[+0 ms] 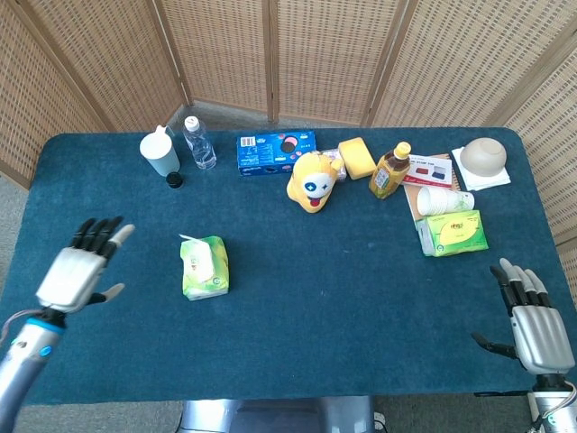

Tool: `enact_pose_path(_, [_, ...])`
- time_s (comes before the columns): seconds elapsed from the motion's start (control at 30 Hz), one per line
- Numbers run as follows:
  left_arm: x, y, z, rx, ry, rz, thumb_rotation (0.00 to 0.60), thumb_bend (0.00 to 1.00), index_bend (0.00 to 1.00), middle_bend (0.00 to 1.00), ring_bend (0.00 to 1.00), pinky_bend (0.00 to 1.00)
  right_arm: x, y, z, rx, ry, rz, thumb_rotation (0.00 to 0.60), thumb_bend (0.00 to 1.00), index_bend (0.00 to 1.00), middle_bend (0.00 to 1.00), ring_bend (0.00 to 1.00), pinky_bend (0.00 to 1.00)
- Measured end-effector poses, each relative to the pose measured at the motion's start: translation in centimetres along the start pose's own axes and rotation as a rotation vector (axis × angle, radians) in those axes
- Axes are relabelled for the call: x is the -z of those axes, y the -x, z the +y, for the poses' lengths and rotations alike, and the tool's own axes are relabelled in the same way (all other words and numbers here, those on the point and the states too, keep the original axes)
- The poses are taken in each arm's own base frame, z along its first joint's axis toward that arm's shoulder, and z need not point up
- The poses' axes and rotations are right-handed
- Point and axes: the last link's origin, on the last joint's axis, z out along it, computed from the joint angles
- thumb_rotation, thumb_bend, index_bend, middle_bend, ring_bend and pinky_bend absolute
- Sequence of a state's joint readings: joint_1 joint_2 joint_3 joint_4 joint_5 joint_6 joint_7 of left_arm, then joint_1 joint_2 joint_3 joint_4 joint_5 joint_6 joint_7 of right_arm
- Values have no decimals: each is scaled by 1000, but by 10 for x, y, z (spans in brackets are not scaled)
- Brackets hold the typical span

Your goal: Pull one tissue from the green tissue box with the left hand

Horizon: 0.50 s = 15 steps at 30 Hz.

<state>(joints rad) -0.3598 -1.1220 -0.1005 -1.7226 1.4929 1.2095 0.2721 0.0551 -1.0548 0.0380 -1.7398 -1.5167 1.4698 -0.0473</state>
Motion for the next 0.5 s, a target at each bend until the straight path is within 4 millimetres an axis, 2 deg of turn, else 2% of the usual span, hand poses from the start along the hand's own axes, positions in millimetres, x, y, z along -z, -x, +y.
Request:
enact_pose_path(0.23, [-45,9,45,-66,81,-33,600,158,0,0,0,0,-1,-3,5,-18,12,3,550,0,0,0,0,0])
enact_pose_path(0.43, [-73,19,77,-102,100,-76,600,164,0,0,0,0,-1,-7,9,-40,21,7,550,0,0,0,0,0])
enact_pose_path(0.5, [-82,20,87,-102,110,-80,600,195,0,0,0,0,-1,-8,10,-44,22,6,549,0,0,0,0,0])
